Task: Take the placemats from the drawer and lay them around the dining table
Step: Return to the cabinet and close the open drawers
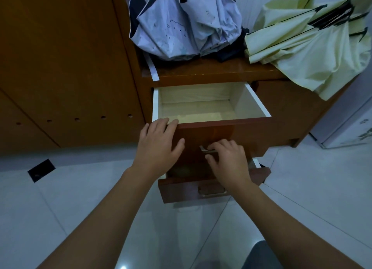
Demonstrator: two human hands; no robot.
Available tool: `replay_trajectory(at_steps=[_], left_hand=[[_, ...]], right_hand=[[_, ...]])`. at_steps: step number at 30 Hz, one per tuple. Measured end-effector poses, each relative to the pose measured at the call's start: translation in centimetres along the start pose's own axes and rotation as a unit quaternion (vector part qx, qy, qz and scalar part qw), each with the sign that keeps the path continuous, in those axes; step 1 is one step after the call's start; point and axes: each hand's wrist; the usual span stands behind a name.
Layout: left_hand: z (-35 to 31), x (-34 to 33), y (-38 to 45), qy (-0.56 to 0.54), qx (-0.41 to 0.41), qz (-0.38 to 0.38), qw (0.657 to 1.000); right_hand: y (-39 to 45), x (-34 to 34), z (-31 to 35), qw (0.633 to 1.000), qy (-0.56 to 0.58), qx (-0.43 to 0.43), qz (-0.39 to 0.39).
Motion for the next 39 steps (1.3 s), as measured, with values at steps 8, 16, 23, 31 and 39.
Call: replay_trajectory(at_steps=[8,16,23,31,39], left_hand=[[0.6,0.3,-0.2,-0.020,0.013,-0.001,1.000],[1.6,0.2,0.5,-0.037,0.031,-0.014,0.999],[1.4,0.3,1.1,-0.037,0.035,-0.007,0.999],[1.3,0.2,0.9,-0.050,-0.011,0.041,0.998],[3.2,-0.1,1.7,-0.061,0.020,0.051,0.997]], right_hand=[[1.4,-1.6,0.6,0.998,0.008,-0.040,-0.045],[4.5,-2.4,1.0,0.998,0.003,-0.057,-0.032],[7.2,-3.3,1.1,0.997,-0.008,-0.068,-0.035],[11.4,-3.9,1.7,0.997,-0.006,-0.083,-0.010],[13.1,-4.9,1.6,0.996,-0.019,-0.082,-0.013]])
Point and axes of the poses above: each hand's wrist, its own y-axis towards the middle knuckle, its own x-axis out of the back of the hand, z = x × y, and after that the axes turned 6 degrees about -x, right-handed
